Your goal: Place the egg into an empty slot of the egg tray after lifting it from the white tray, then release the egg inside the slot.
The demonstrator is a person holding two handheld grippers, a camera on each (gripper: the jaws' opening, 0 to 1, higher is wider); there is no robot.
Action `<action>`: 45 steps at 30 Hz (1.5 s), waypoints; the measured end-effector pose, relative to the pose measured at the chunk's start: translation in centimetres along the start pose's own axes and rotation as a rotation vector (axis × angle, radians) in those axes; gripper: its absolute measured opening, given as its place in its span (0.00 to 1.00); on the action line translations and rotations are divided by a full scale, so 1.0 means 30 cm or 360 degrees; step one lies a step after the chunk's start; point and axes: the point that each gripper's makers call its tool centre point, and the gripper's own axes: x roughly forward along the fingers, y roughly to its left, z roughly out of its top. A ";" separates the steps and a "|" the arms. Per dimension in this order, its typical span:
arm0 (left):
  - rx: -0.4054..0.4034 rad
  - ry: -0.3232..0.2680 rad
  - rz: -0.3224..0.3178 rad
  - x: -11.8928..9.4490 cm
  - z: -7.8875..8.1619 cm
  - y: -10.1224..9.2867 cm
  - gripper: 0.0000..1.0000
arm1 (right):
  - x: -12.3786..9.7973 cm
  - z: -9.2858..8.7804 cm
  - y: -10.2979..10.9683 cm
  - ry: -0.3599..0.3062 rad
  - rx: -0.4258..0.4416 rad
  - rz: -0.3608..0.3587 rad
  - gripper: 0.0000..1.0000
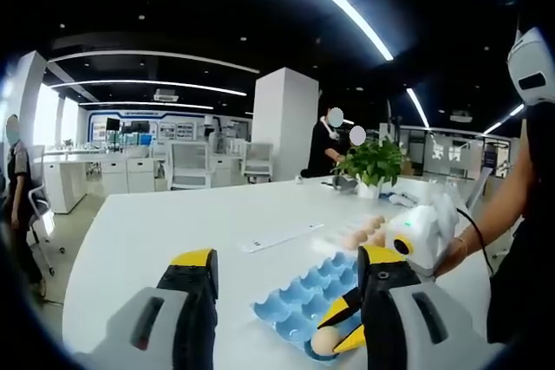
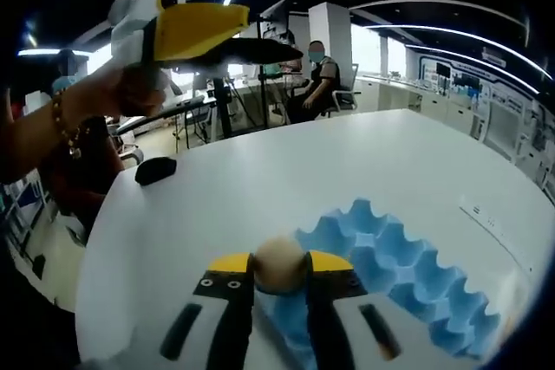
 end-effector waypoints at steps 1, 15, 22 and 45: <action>-0.0001 -0.0001 0.0001 0.000 0.001 0.001 0.66 | 0.001 -0.003 0.001 0.0005 0.0001 0.0005 0.23; 0.0005 0.0003 0.0000 0.003 0.002 -0.001 0.65 | 0.000 -0.015 0.008 -0.0054 -0.0126 0.0024 0.24; 0.0030 0.0014 -0.0002 0.004 0.006 -0.005 0.65 | -0.014 -0.001 0.005 -0.0123 -0.0070 0.0015 0.34; 0.0044 0.0008 -0.0022 0.002 0.020 -0.018 0.64 | -0.156 -0.028 -0.060 -0.0165 -0.0087 -0.0073 0.33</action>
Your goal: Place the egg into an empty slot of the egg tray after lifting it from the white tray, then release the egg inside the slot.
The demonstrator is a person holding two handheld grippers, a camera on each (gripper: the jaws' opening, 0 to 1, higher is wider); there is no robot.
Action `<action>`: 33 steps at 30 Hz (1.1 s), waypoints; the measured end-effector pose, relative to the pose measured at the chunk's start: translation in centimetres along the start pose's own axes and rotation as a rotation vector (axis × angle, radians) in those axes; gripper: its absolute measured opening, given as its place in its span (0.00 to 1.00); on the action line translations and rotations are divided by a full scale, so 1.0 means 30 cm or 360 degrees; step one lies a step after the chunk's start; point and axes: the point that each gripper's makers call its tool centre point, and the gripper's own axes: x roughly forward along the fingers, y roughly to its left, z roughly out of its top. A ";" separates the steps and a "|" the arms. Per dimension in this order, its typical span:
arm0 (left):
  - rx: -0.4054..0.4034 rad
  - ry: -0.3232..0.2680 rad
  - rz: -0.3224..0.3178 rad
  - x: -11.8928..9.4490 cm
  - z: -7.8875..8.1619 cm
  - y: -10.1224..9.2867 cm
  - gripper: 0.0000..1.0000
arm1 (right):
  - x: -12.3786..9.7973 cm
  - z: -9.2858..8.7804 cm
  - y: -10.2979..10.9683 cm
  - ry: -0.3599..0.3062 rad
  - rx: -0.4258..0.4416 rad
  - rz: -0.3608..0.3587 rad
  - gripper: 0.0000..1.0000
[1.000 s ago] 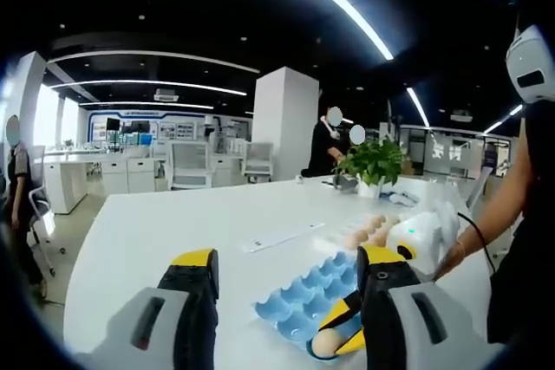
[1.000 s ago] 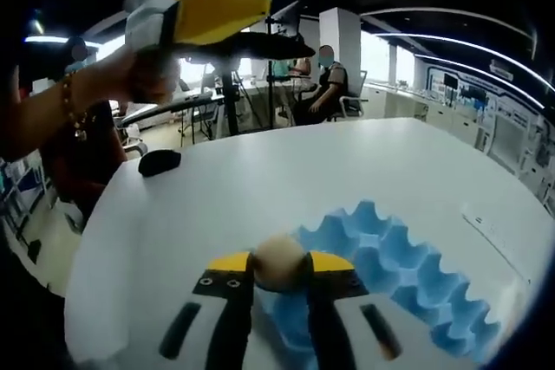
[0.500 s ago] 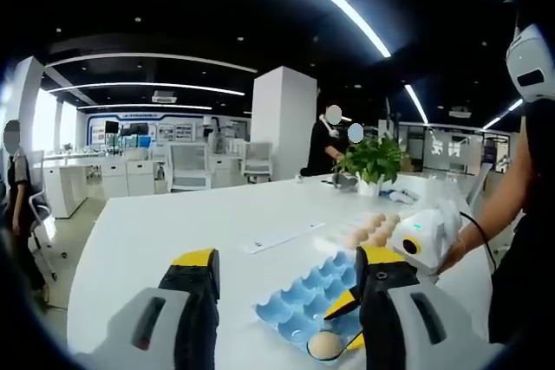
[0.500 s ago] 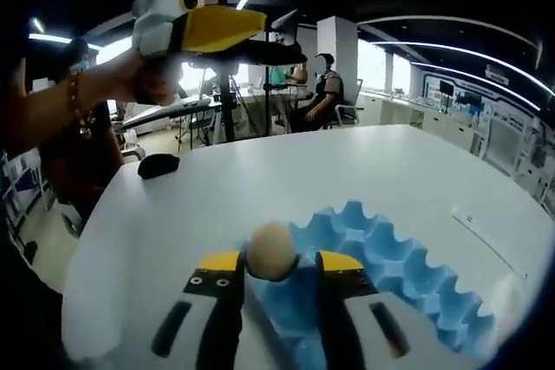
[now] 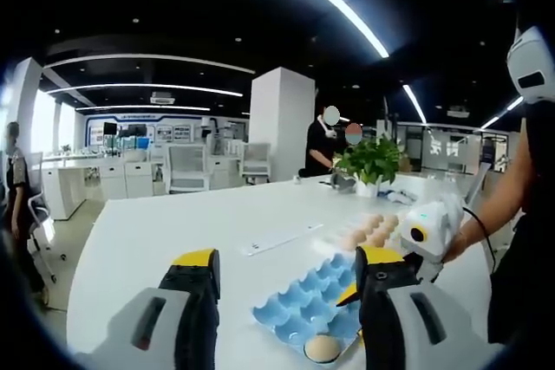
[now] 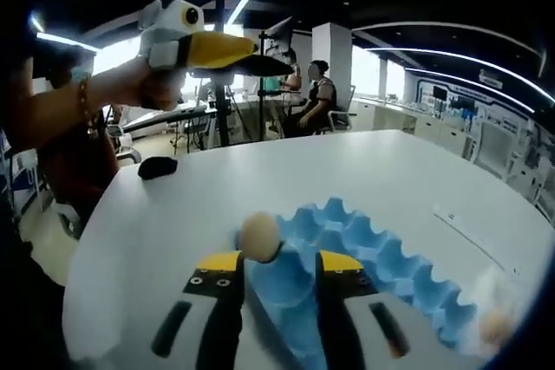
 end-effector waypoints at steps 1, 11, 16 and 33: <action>0.0000 0.0000 -0.0001 0.001 0.000 -0.001 0.64 | -0.007 -0.005 -0.009 0.0001 -0.0003 -0.0012 0.33; 0.0006 0.0006 -0.0002 0.008 0.003 -0.003 0.64 | -0.078 -0.036 -0.056 0.0017 -0.0006 -0.0076 0.33; 0.0006 0.0011 -0.0008 0.015 0.002 -0.008 0.64 | -0.113 -0.052 -0.089 0.0018 0.0007 -0.0116 0.32; 0.0012 0.0012 -0.0025 0.035 0.010 -0.024 0.63 | -0.233 -0.126 -0.186 0.0064 0.0046 -0.0259 0.32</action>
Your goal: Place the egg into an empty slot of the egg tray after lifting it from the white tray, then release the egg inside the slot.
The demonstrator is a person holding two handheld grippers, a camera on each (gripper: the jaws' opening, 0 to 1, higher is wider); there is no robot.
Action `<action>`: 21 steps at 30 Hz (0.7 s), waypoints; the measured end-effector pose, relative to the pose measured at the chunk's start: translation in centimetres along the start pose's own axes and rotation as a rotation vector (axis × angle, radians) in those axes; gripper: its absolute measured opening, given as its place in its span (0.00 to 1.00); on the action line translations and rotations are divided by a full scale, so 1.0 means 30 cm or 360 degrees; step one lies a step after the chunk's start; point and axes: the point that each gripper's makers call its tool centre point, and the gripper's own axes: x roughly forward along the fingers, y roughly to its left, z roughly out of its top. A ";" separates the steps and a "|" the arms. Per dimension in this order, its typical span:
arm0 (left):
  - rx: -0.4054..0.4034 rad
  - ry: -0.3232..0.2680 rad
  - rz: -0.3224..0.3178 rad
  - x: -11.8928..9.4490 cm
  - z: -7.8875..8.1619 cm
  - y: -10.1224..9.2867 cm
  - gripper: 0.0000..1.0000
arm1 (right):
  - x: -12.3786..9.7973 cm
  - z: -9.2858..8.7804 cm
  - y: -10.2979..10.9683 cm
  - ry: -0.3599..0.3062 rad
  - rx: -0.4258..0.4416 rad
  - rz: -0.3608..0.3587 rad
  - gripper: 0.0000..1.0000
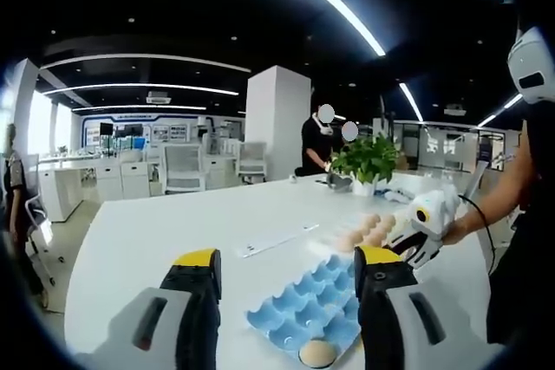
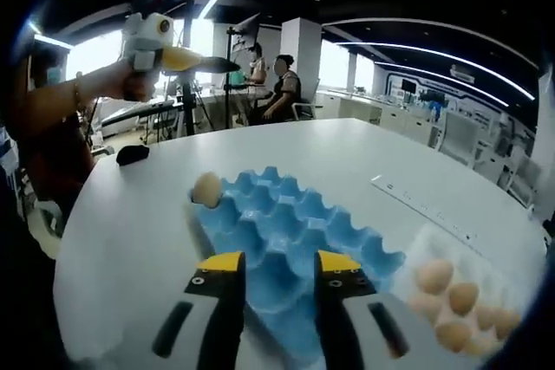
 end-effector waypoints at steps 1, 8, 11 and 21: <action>0.0002 0.0000 0.0001 0.000 0.001 0.000 0.63 | -0.004 -0.004 -0.003 0.0002 0.0004 -0.0003 0.32; -0.0001 -0.0003 -0.0003 0.006 0.003 -0.004 0.63 | -0.033 -0.033 -0.028 0.0029 0.0008 -0.0034 0.32; -0.0001 0.0001 -0.0005 0.007 0.000 -0.005 0.63 | -0.052 -0.044 -0.044 0.0040 0.0012 -0.0056 0.32; -0.0008 -0.0004 -0.0008 0.011 0.000 -0.004 0.62 | -0.154 -0.110 -0.133 0.0090 0.0037 -0.0185 0.32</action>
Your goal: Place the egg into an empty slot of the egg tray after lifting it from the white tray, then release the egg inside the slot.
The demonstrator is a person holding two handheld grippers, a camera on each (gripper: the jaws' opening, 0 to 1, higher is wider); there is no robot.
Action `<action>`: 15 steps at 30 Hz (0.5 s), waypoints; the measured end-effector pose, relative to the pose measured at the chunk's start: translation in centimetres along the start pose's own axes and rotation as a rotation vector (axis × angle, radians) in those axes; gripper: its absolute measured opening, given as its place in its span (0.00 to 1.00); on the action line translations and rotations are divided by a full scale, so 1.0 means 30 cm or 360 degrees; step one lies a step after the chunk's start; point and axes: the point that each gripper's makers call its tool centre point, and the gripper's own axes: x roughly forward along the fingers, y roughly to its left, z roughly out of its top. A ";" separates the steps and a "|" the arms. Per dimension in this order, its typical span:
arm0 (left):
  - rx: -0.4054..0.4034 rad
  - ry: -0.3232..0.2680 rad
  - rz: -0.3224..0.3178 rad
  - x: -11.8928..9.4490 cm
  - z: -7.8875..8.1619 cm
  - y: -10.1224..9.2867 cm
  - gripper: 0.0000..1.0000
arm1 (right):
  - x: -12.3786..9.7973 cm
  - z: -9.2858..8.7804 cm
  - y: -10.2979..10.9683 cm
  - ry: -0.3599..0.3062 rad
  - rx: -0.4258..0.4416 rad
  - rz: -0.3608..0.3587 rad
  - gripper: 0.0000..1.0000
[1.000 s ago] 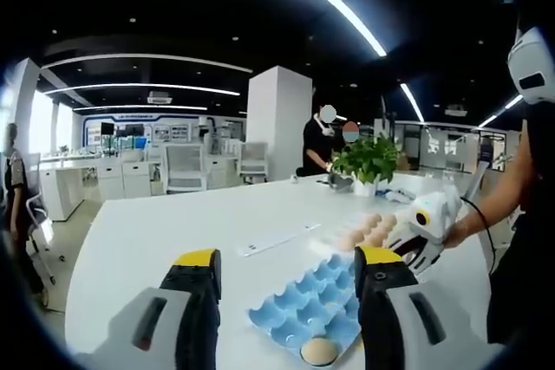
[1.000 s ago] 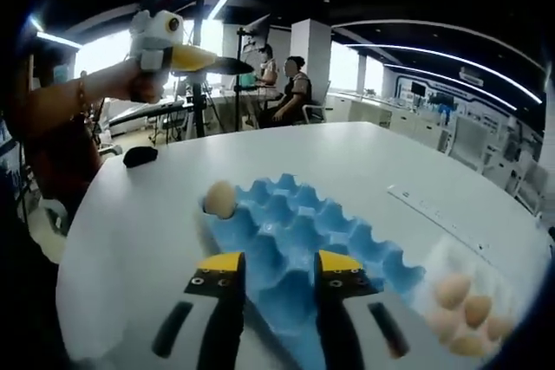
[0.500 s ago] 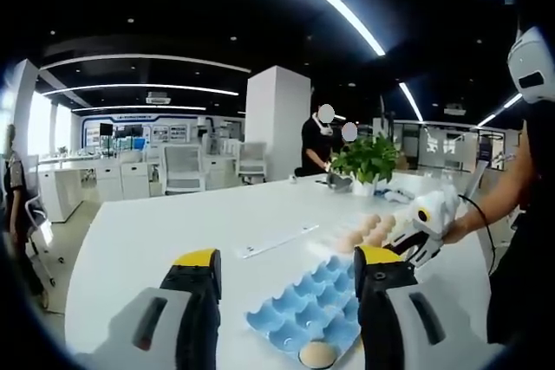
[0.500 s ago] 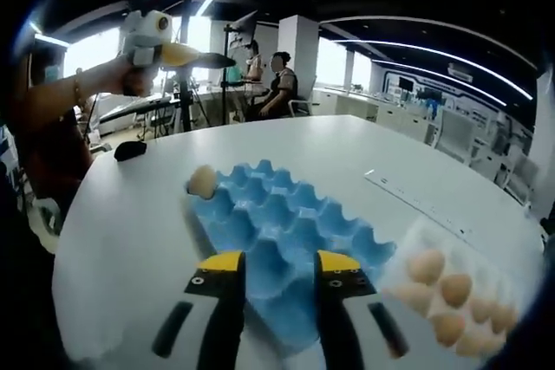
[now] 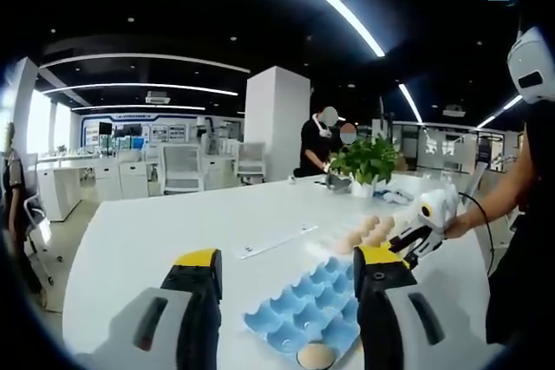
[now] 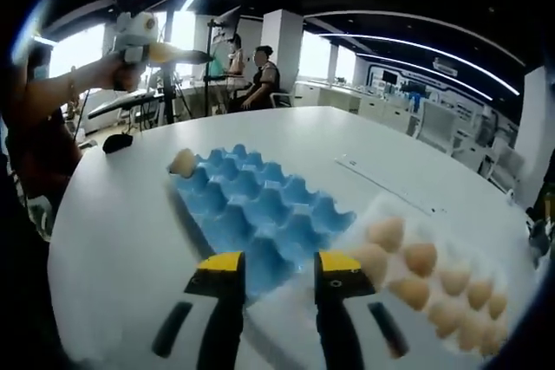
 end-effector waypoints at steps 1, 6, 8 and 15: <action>0.0000 0.0000 0.0000 0.000 0.000 0.000 0.62 | -0.008 -0.005 -0.007 0.0000 0.0003 -0.0008 0.32; 0.0001 0.0008 -0.0006 0.002 -0.006 -0.004 0.62 | -0.046 -0.035 -0.050 0.0021 0.0024 -0.0070 0.32; -0.0001 0.0011 -0.0007 0.002 -0.008 -0.004 0.62 | -0.057 -0.041 -0.064 0.0022 0.0031 -0.0089 0.32; -0.0002 0.0013 -0.0007 0.003 -0.009 -0.005 0.62 | -0.105 -0.075 -0.123 0.0041 0.0059 -0.0174 0.32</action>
